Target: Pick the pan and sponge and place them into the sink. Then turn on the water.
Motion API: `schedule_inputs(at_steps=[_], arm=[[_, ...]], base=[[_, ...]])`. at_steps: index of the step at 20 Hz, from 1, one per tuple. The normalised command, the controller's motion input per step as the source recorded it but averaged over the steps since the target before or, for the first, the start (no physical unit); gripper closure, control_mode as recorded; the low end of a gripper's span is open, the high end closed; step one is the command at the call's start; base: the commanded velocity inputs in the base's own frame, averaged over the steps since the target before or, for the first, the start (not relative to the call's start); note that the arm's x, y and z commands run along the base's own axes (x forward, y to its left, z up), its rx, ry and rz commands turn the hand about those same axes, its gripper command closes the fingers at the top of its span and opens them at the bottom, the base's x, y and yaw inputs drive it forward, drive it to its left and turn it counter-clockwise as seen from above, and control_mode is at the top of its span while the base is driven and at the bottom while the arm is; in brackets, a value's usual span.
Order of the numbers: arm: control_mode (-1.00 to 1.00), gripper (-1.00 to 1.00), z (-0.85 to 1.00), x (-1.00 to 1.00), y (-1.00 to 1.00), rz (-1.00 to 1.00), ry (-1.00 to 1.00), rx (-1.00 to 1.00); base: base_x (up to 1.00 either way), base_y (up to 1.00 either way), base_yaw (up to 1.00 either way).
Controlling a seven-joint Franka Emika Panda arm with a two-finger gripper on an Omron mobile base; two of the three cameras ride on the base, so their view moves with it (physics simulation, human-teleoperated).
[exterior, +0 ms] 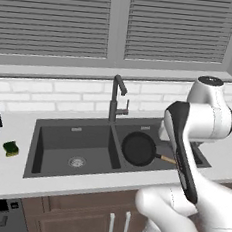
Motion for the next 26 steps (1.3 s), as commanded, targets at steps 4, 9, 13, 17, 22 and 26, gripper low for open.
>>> schedule_inputs(at_steps=[4, 9, 13, 17, 22, 26], arm=[[-1.0, -1.0, 0.0, -0.3, 0.0, 0.07, 0.0, -0.01], [-1.0, -1.0, 0.0, -0.33, 0.03, 0.04, 0.0, -0.02], [-1.0, -1.0, 0.0, -0.18, 0.03, 0.04, 0.0, 0.0], [1.0, -1.0, 0.0, -0.02, 0.03, 0.01, 0.0, 0.0], [1.0, -1.0, 0.0, 0.0, 0.0, 0.0, 0.0, 0.0], [1.0, -1.0, 0.0, 0.0, 0.0, 0.0, 0.0, 0.0]], base=[[0.0, 0.0, 0.0], [0.0, 0.0, 0.0], [0.0, 0.0, 0.0], [-0.17, 0.42, 0.01], [-0.09, 1.0, 0.01], [-0.01, 1.0, 0.01]])
